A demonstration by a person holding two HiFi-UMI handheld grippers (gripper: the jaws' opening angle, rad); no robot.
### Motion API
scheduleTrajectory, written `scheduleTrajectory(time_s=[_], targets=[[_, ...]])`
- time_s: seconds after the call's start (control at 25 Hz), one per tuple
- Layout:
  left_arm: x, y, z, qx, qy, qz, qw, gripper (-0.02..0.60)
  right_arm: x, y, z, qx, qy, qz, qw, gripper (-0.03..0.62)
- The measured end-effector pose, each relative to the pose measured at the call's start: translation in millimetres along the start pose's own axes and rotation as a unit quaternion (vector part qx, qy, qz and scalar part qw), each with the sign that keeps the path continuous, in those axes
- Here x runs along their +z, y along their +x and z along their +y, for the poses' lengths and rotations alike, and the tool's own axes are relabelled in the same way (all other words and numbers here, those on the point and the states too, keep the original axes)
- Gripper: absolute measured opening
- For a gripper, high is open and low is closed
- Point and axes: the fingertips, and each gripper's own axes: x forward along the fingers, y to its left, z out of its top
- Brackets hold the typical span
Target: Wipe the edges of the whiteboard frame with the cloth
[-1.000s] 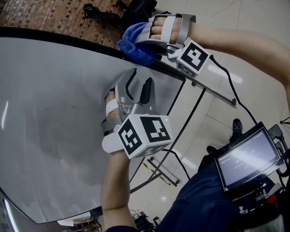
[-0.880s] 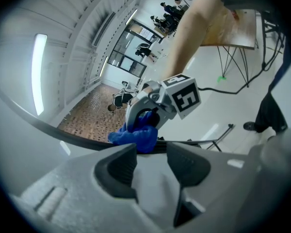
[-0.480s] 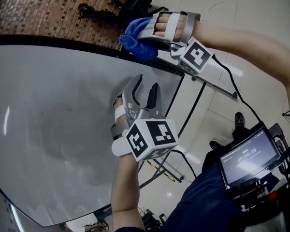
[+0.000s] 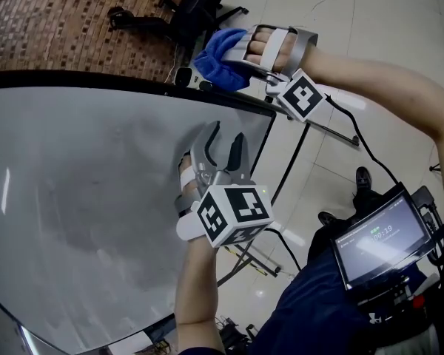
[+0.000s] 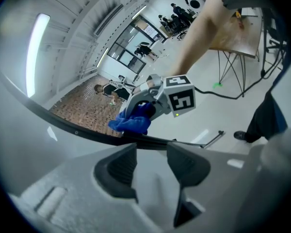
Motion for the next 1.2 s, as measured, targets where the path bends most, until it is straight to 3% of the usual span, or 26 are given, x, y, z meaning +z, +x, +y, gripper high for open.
scheduleTrajectory(time_s=[0.16,0.28,0.36,0.64,1.0,1.2], targets=[[-9,18,-19,-0.015,-0.013,0.000,0.9998,0.196,-9,6,20,0.010,0.081,0.013,0.997,0.189],[-15,24,-33,-0.028,-0.025,0.001,0.9993,0.196,-8,8,48,0.045,0.162,0.007,0.986,0.189],[-18,25,-41,-0.033,-0.027,0.006,0.9991,0.196,1,4,73,0.066,0.170,-0.006,0.983,0.189],[-38,33,-62,-0.051,-0.030,0.025,0.9979,0.196,12,8,105,0.061,0.119,-0.012,0.991,0.189],[-55,63,-107,-0.093,-0.036,0.033,0.9944,0.196,16,5,187,0.117,0.046,-0.006,0.992,0.189],[-51,65,-118,-0.112,-0.041,0.032,0.9923,0.196,10,1,206,0.111,-0.067,0.022,0.991,0.189]])
